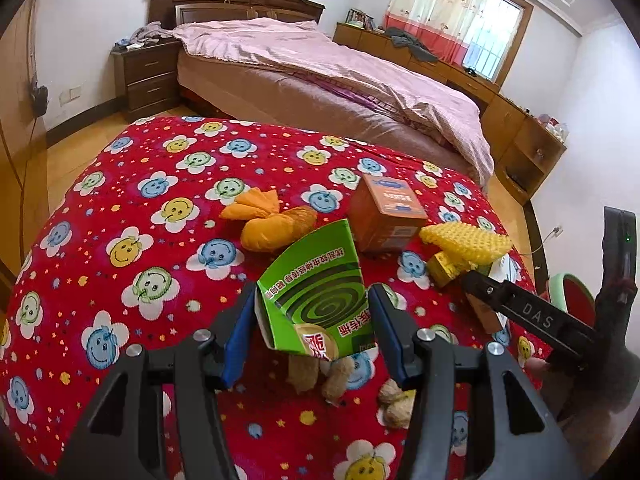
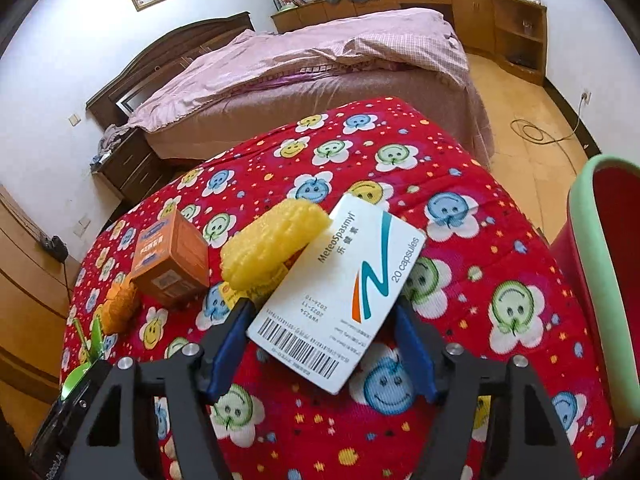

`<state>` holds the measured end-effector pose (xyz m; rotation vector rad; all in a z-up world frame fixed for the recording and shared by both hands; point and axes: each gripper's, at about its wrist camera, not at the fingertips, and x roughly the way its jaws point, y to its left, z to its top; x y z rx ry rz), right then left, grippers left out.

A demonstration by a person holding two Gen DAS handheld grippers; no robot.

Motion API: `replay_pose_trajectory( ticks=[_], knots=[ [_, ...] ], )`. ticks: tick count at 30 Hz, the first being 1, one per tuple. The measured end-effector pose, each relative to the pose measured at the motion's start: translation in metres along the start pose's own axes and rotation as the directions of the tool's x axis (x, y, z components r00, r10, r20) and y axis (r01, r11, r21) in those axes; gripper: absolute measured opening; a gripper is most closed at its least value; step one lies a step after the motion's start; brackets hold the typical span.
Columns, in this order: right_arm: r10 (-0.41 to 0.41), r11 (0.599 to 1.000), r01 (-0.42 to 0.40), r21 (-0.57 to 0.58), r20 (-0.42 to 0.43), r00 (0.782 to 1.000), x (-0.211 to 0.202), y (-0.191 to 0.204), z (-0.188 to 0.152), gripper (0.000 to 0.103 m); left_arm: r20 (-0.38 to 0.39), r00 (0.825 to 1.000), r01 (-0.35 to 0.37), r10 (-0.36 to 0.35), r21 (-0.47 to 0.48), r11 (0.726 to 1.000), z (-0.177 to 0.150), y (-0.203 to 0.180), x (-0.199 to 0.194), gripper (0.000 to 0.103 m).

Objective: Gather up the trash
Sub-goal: 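Grasp the white MetroSpasmyl box with the right tool while the left tool holds the green box, then carry both boxes over the red bucket with both tools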

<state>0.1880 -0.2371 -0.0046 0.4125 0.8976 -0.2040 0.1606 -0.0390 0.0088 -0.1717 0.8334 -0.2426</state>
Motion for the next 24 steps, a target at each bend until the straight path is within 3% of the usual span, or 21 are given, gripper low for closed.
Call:
replay_pose_trajectory(
  ticks=[11,24],
  knots=[
    [0.040,0.999,-0.040,-0.029,-0.007,0.999,-0.034,-0.018,-0.027,0.072,-0.017,1.000,0.015,-0.014,0.023,1.000,-0.008,-0.012,-0.008,0.056],
    [0.010,1.000,-0.013,0.020,0.102,0.995,-0.104,-0.069,-0.051,0.072,-0.039,0.997,0.069,-0.066,0.092,0.993,-0.019,-0.050,-0.023,0.056]
  ],
)
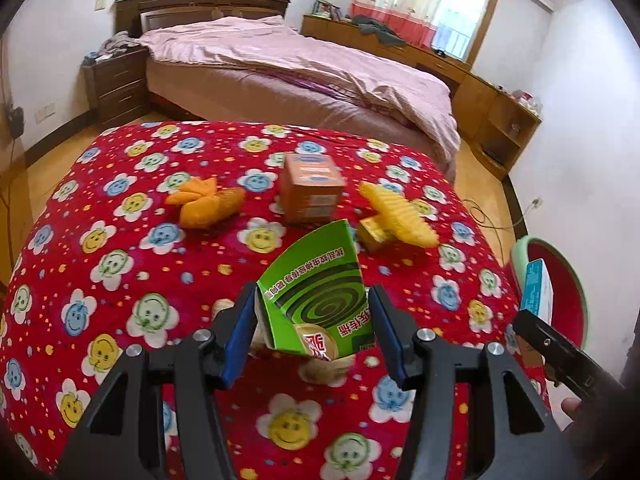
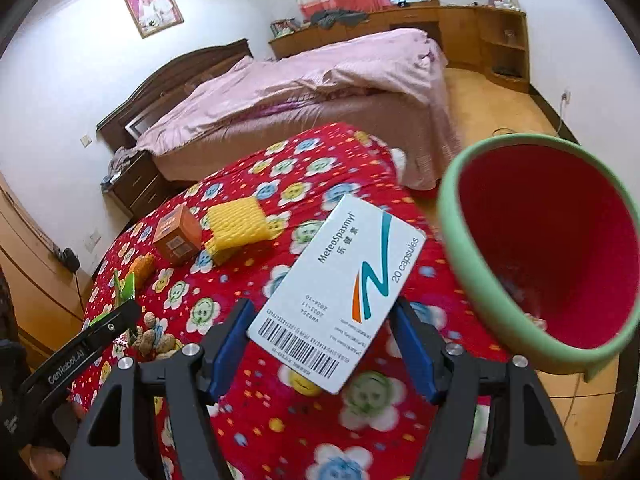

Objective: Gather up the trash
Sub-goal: 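Carry both boxes over the red bucket with both tools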

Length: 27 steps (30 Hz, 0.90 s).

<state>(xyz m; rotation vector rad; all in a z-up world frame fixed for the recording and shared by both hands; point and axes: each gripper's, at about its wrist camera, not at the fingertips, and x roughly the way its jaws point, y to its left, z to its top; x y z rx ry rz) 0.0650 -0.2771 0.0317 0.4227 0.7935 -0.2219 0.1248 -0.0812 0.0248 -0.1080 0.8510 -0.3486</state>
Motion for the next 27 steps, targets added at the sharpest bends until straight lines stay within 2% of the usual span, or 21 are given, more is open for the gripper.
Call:
replay_pose_trajectory(
  ticks=[15,27],
  knots=[
    [-0.077,0.991,0.069,0.116,0.068,0.995,-0.042,-0.082,-0.006,0.072,-0.071,0.994,0.092,-0.084,0.118,0.989,-0.009,-0.069,0.001,0.056],
    [-0.125,0.969,0.099,0.225,0.107,0.986,-0.065,-0.149,-0.004,0.072,-0.132,0.980,0.178,-0.150,0.242,0.954,-0.012,-0.142,0.011,0.056]
  ],
)
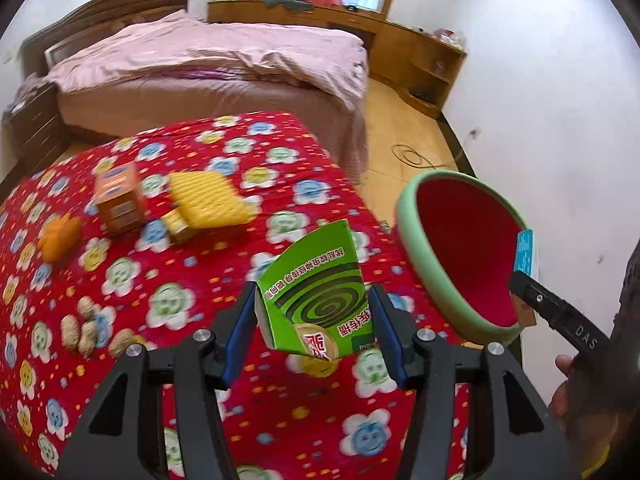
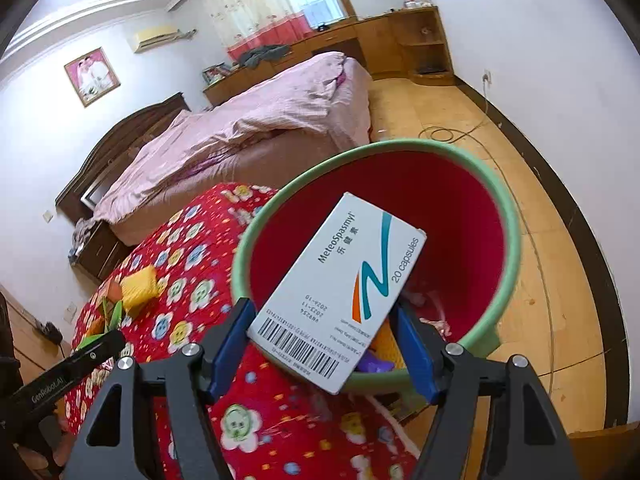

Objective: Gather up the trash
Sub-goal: 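Carry both boxes over the red bucket with both tools, then open both tools to drop the boxes into the bucket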

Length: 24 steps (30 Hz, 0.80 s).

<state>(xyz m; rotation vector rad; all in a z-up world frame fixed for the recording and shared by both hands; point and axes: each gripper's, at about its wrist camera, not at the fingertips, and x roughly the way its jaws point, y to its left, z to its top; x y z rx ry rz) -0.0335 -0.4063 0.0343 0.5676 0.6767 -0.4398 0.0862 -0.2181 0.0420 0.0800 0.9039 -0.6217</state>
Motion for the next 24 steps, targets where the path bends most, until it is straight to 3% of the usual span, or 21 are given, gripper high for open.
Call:
replay_pose_trajectory(
  ticks=[12,24],
  knots=[
    [-0.045,0.997,0.044,0.061,0.022,0.999,0.008,-0.045,0.024,0.072,-0.020,0.999,0.053,-0.051,0.112,0.992,0.017,-0.058,0.027,0.056],
    [-0.019,0.991,0.016,0.134,0.024,1.000,0.009,-0.066,0.028,0.073,-0.048,0.995,0.095,-0.088,0.180,0.979,0.023,-0.095,0.051,0.056]
  ],
)
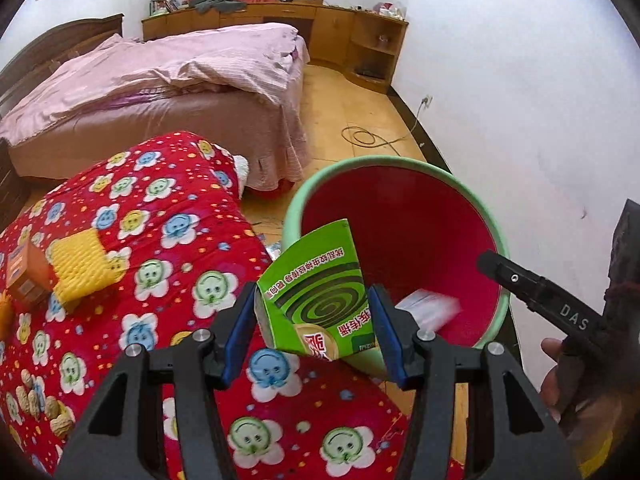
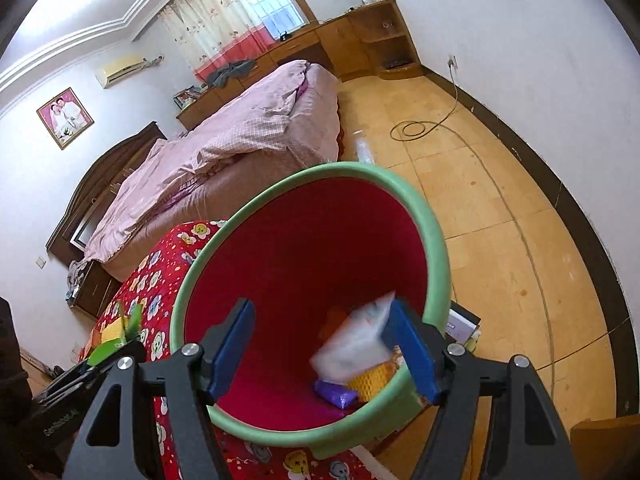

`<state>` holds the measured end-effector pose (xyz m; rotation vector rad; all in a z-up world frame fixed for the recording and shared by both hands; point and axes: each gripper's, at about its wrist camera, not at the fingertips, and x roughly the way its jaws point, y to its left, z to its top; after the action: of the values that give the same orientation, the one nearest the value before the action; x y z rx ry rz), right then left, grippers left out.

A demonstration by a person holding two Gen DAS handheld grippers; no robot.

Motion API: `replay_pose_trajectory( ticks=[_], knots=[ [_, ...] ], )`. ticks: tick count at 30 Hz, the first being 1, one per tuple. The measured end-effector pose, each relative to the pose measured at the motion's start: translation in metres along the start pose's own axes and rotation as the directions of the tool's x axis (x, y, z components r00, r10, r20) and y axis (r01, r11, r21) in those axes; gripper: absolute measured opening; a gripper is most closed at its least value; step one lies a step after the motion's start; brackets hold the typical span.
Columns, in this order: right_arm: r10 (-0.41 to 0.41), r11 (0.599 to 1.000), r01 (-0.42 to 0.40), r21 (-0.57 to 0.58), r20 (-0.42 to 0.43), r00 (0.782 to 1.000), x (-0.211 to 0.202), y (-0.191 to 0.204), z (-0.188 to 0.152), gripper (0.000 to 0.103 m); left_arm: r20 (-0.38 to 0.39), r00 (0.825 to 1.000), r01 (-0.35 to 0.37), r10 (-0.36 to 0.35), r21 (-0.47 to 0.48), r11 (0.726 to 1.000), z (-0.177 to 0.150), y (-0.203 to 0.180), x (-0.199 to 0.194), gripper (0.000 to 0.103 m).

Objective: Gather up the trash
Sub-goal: 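Open both tools to drop the boxes into the bucket, then move both open tools back toward the remaining items on the bedspread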

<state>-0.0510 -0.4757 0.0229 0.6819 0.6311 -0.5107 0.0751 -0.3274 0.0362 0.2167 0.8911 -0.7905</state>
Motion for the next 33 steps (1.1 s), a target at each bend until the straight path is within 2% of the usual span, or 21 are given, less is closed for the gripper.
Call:
replay_pose_trajectory(
  ticks=[8,14,21,33],
  knots=[
    [0.001,0.999,-0.002,0.040,0.027,1.000,-0.008,-0.015,0.002,0.073,-0.023,0.999,0.026,-0.025,0.044,0.999,0.007,-0.020,0.023,0.056],
    [-0.006,0.998,0.003,0.060,0.040,0.999,-0.014,-0.023,0.000,0.073,-0.043,0.997,0.065,-0.063,0.053,0.996,0.009,-0.030,0.033,0.060],
    [-0.003,0.998,0.001,0.059,0.034,0.999,-0.016,-0.023,-0.003,0.073,-0.036,0.997,0.065,-0.063,0.058,0.996,0.006,-0.032,0.028,0.060],
    [0.024,1.000,-0.024,0.011,0.029,0.999,-0.028,-0.003,-0.009,0.073,0.001,1.000,0.030,-0.030,-0.018,0.999,-0.003,-0.004,-0.006,0.060]
  ],
)
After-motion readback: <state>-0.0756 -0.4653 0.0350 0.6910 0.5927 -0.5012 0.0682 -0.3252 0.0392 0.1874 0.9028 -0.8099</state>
